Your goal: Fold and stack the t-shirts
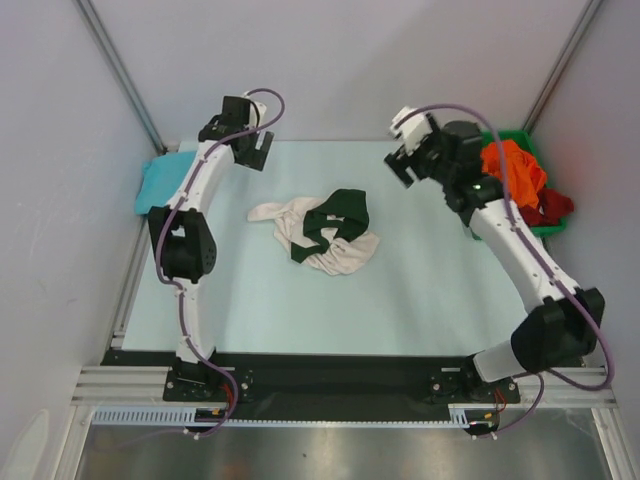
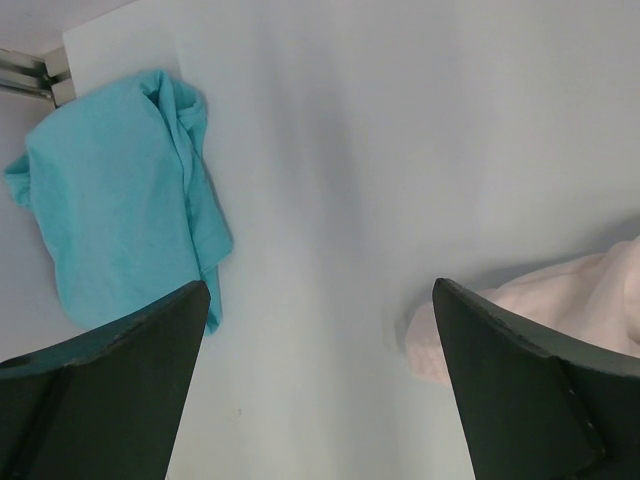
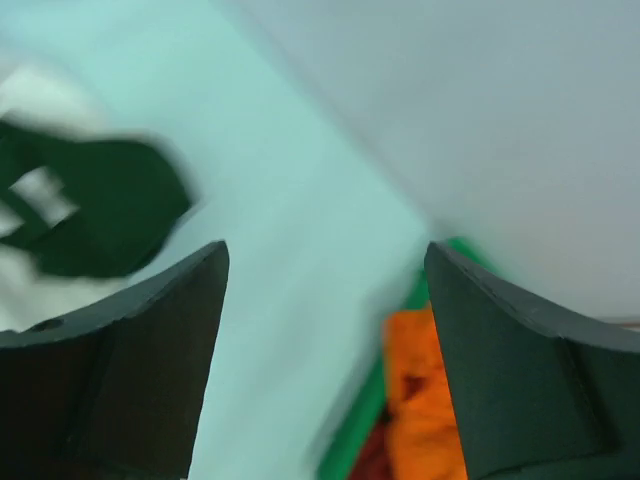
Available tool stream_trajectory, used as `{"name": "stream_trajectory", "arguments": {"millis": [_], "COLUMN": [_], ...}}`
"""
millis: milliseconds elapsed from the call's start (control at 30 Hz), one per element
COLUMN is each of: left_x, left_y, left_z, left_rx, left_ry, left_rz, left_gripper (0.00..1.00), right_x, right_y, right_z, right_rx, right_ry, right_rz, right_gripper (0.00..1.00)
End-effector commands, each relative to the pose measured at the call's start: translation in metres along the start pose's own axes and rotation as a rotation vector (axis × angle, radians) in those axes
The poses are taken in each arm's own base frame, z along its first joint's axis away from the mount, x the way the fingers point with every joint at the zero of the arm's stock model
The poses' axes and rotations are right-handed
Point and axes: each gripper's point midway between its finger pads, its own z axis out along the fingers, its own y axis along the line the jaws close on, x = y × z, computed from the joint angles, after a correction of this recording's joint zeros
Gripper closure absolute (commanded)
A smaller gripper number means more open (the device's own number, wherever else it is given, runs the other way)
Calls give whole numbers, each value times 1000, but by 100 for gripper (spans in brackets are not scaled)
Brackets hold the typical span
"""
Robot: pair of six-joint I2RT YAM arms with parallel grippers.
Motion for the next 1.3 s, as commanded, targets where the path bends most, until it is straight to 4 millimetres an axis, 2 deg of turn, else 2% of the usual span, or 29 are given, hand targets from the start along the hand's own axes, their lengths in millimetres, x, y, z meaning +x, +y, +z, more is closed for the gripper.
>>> {"name": "stream_trajectory", "arguments": {"millis": [0,33,67,100,133,200,233,267,333,367,400,433,467,500,533,567,600,633,700,900,933,1067,1267], "left_x": [5,4,15,17,22,38,41,54,64,77,82,86,98,102,111,114,115,116,128,135,135,134,130], "left_y": [3,5,3,3,4,0,1,3,6,2,0,0,-4,-5,-7,-7,-7,-5,-8,-5,-5,-3,-2], "left_z": [-18,-25,-22,-24,-27,-26,-30,-28,-32,-30,-31,-34,-31,-32,-34,-35,-36,-40,-40,-44,-45,-46,-45], "left_rx": [44,49,66,75,86,128,133,136,149,162,173,173,176,177,178,175,170,163,165,139,137,127,126], "left_ry": [2,-4,19,20,29,64,64,94,107,136,140,140,161,162,174,172,166,156,175,170,169,167,167], "left_rz": [-46,-52,-53,-61,-69,-88,-98,-108,-126,-128,-129,-127,-125,-122,-119,-121,-123,-126,-125,-133,-134,-134,-139], "left_gripper": [0,0,0,0,0,0,0,1,2,2,3,4,4,4,4,4,4,4,4,4,4,4,4], "right_x": [63,64,63,63,66,60,67,58,51,55,45,40,42,34,35,32,38,35,41,50,58,69,83], "right_y": [111,127,138,147,165,175,194,194,211,222,222,227,240,242,249,258,269,271,288,314,320,326,324], "right_z": [25,27,30,33,39,45,51,55,60,66,71,73,78,81,82,82,85,86,87,86,89,98,113], "right_rx": [-327,-379,-413,-440,-500,-551,-621,-642,-707,-742,-745,-763,-789,-799,-821,-846,-873,-884,-934,-1007,-1016,-1007,-962], "right_ry": [144,139,138,134,132,120,133,120,106,120,96,80,82,62,71,67,82,83,105,131,149,167,187], "right_rz": [106,112,112,109,93,69,65,37,28,32,27,27,24,13,10,0,-1,-2,-10,-49,-53,-78,-101], "right_gripper": [18,21,23,23,26,27,28,29,31,31,32,32,32,33,34,34,35,35,36,36,36,36,36]}}
